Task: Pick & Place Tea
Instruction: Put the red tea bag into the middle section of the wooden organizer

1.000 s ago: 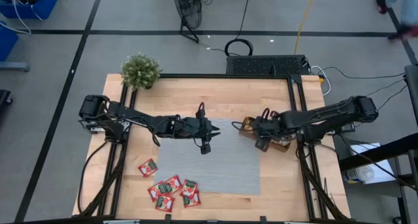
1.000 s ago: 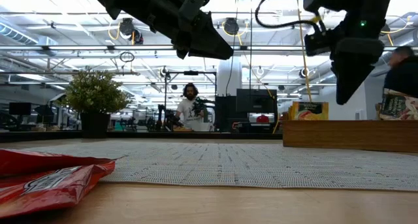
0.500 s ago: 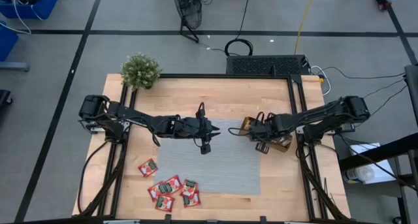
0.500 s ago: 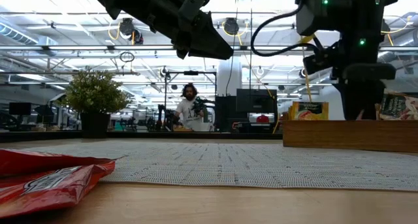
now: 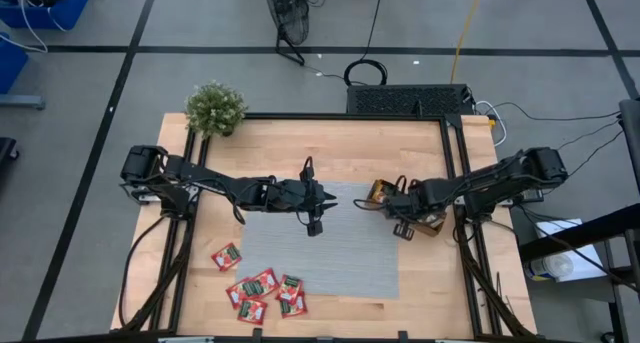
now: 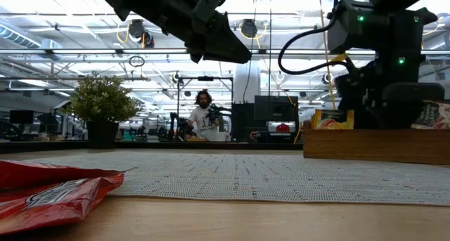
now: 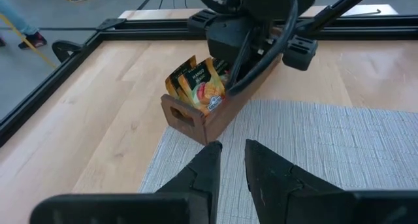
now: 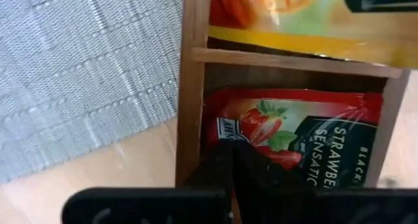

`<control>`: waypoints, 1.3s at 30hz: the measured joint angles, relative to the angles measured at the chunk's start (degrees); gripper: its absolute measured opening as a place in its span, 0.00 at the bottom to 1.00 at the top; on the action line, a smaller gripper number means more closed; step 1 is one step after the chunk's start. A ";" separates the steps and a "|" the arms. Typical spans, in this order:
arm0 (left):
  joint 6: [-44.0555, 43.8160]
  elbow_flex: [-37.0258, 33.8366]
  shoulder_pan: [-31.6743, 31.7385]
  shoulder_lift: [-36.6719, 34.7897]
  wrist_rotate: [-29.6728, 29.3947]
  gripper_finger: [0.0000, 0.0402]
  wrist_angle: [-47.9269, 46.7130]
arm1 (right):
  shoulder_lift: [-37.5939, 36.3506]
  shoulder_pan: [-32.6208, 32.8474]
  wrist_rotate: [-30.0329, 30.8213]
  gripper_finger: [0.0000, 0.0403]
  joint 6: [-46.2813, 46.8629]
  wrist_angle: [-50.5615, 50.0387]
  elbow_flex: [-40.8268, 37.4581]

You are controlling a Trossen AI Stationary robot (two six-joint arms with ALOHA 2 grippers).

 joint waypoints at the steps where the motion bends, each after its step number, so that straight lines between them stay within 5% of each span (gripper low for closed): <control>1: -0.02 0.00 0.00 0.00 0.00 0.20 0.00 | 0.04 0.03 1.78 0.00 0.18 -0.28 0.00; 18: -0.92 0.00 0.00 0.00 -0.04 0.20 -0.04 | -0.15 1.18 19.64 0.00 3.00 -2.92 -0.26; 39: -0.97 0.00 0.00 0.00 -0.09 0.20 -0.04 | -0.35 1.70 24.32 0.00 3.17 -5.39 1.58</control>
